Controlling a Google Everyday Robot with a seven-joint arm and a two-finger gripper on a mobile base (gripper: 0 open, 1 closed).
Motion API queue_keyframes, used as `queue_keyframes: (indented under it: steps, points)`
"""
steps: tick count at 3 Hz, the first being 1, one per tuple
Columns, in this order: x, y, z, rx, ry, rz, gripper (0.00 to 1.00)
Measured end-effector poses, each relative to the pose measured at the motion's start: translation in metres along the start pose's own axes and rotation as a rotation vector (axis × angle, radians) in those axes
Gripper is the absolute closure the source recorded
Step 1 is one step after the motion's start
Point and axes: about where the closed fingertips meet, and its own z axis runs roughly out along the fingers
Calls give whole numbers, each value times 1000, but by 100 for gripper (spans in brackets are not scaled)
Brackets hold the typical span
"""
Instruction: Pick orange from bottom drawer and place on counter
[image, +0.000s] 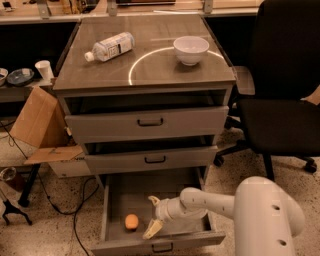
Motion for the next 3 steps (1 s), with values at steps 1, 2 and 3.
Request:
queue_keyframes:
  steps: [1,2,3]
  points:
    - [34,-11,33,35,-43,73,0]
    - [47,-19,47,67,-67,113,0]
    - [52,-21,52,105,-85,176,0]
